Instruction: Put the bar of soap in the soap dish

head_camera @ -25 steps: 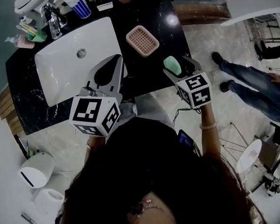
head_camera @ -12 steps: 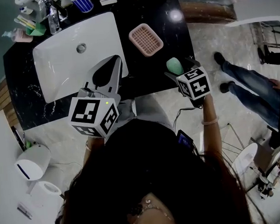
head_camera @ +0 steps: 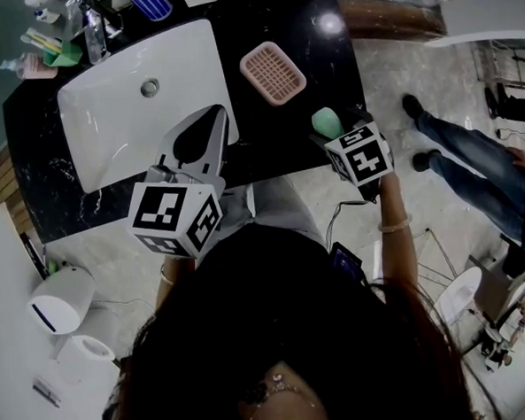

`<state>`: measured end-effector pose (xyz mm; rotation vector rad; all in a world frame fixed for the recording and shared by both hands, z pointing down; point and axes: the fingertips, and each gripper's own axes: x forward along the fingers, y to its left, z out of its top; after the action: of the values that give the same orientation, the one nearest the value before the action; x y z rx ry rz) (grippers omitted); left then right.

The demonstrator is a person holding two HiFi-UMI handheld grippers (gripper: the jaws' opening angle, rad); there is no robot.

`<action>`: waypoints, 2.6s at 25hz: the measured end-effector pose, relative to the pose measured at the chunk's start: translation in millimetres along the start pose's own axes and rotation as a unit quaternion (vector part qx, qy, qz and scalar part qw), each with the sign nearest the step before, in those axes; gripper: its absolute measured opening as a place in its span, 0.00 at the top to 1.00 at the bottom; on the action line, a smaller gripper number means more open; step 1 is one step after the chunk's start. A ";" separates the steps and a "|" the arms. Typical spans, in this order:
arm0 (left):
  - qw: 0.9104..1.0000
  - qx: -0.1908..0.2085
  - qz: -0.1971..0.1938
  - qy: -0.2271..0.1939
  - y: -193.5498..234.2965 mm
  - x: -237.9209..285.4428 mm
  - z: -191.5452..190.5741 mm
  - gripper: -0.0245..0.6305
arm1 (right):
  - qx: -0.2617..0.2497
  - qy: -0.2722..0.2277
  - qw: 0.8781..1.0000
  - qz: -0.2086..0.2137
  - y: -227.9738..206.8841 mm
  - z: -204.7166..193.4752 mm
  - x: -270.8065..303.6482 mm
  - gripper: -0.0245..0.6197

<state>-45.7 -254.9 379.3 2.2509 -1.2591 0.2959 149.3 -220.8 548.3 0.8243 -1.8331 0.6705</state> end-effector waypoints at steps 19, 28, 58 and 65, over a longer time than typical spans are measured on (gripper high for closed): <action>1.000 -0.007 0.001 0.009 -4.1 3.2 -8.6 0.96 | 0.007 -0.002 1.000 0.012 -0.7 -0.8 -5.2 0.51; 1.000 -0.006 0.003 -0.001 -4.6 -2.5 -5.3 0.96 | 0.014 -0.017 1.000 0.008 -1.7 6.0 -15.4 0.52; 0.997 -0.014 0.046 -0.061 14.5 -41.8 19.6 0.96 | -0.061 -0.101 0.993 0.009 11.2 107.9 -50.2 0.53; 0.994 -0.023 0.077 -0.068 29.9 -53.6 21.2 0.96 | -0.088 -0.107 0.990 0.029 21.9 134.5 -38.7 0.53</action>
<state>-101.1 -240.5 348.7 2.1692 -1.4995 0.1702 69.3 -298.6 461.0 0.7511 -2.0828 0.4626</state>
